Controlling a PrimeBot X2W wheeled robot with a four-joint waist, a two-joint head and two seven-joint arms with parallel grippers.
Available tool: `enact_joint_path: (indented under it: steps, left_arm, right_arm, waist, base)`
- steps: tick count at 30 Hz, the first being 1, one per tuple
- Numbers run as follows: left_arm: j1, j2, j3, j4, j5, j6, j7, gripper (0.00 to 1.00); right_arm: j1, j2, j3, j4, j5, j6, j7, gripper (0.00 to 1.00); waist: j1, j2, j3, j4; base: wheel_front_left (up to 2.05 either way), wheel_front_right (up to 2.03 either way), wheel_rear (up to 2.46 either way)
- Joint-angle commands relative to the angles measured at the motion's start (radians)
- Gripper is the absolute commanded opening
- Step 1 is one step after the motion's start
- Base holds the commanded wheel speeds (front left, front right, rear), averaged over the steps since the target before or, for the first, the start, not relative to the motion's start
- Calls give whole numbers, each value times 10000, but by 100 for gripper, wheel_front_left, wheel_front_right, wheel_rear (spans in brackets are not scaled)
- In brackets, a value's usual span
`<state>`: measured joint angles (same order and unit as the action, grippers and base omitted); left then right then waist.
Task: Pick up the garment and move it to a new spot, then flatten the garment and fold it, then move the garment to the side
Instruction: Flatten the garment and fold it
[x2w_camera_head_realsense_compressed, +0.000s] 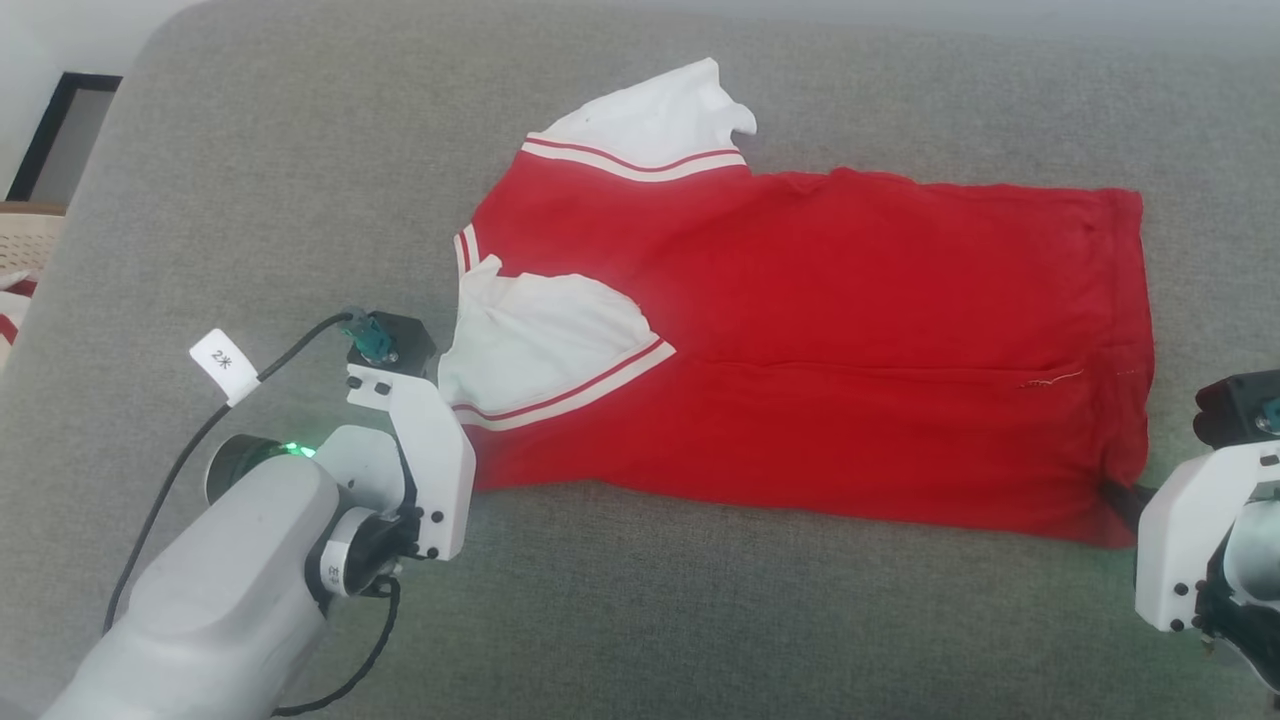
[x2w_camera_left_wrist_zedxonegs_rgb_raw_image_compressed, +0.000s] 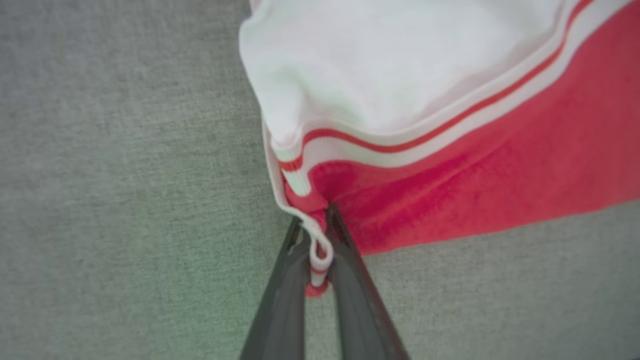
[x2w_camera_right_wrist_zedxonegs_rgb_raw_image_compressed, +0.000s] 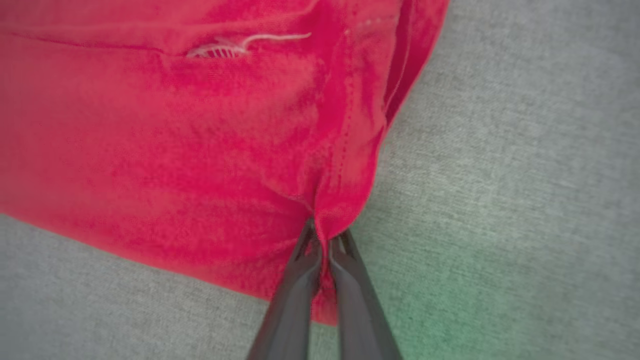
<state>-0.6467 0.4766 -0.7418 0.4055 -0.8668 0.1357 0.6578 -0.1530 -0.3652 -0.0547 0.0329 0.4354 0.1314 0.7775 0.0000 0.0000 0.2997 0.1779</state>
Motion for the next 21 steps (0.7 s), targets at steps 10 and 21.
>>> enact_joint_path:
  steps: [10, 21]
  left_arm:
    - [312, 426, -1, -128, -164, 54, 190, 0]
    - [1073, 1474, 272, -2039, -392, 1027, 843, 0]
  right_arm:
    - [263, -314, -280, -800, 307, -16, 431, 0]
    - [1293, -1017, -436, -2030, 1055, -18, 1019, 0]
  waist:
    - [0, 0, -254, -33]
    - [0, 0, -536, -94]
  base:
    - [0, 0, 0]
    - [0, 0, 0]
